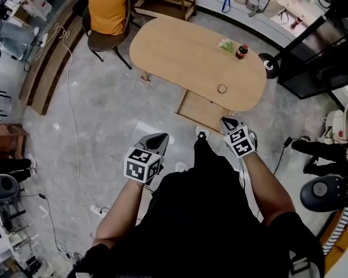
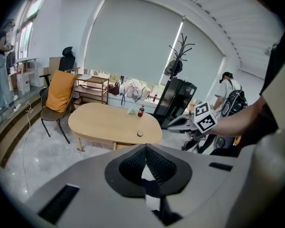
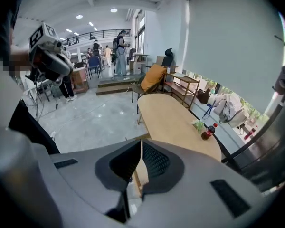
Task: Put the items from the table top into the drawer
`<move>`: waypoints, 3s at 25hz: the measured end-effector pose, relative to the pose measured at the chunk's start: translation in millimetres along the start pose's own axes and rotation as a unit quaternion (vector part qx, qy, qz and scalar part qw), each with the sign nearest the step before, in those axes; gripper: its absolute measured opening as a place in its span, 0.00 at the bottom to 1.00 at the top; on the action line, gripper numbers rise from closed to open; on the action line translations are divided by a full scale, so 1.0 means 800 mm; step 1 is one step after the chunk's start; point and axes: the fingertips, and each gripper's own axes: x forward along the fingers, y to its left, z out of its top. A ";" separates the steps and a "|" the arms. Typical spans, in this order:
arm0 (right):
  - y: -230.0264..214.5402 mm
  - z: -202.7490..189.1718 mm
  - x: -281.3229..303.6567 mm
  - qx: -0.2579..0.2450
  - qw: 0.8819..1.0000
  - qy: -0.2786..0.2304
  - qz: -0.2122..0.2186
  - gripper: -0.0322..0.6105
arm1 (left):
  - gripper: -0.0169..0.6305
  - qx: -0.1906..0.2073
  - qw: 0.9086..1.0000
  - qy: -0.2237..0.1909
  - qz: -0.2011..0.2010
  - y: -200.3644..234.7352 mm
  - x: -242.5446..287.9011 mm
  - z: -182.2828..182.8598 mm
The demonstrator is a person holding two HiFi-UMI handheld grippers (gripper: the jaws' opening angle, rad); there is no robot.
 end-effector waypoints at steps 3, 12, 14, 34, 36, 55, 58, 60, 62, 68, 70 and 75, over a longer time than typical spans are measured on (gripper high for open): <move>-0.055 -0.019 0.061 -0.022 0.999 0.043 0.012 0.06 | 0.03 0.011 0.999 0.040 0.009 0.017 0.045 0.017; -0.178 -0.098 0.244 -0.010 0.987 0.152 0.052 0.17 | 0.03 -0.036 0.993 0.106 0.024 0.070 0.169 0.054; -0.192 -0.121 0.279 -0.002 0.984 0.170 0.053 0.17 | 0.03 -0.042 0.991 0.121 0.032 0.078 0.184 0.052; -0.210 -0.195 0.410 -0.075 0.967 0.235 0.069 0.10 | 0.03 -0.081 0.978 0.189 0.030 0.103 0.256 0.025; -0.206 -0.185 0.400 -0.053 0.971 0.222 0.063 0.10 | 0.03 -0.069 0.978 0.196 0.020 0.105 0.261 0.024; -0.034 -0.258 0.381 0.072 0.964 0.241 0.081 0.10 | 0.03 -0.014 0.974 0.223 -0.045 0.137 0.260 -0.043; -0.031 -0.271 0.432 0.053 0.963 0.253 0.081 0.10 | 0.03 -0.012 0.974 0.222 -0.034 0.150 0.246 -0.053; -0.026 -0.275 0.461 0.042 0.961 0.260 0.083 0.10 | 0.03 -0.018 0.975 0.221 -0.026 0.159 0.235 -0.060; -0.021 -0.276 0.482 0.024 0.961 0.262 0.087 0.10 | 0.03 -0.025 0.975 0.222 -0.016 0.166 0.227 -0.067; -0.017 -0.275 0.510 -0.007 0.961 0.270 0.056 0.17 | 0.03 -0.042 0.972 0.230 -0.006 0.190 0.200 -0.091; -0.009 -0.273 0.511 -0.003 0.960 0.274 0.053 0.19 | 0.03 -0.043 0.972 0.230 -0.006 0.198 0.193 -0.096; 0.013 -0.245 0.467 -0.015 0.958 0.279 0.068 0.19 | 0.03 -0.032 0.977 0.209 -0.024 0.199 0.178 -0.071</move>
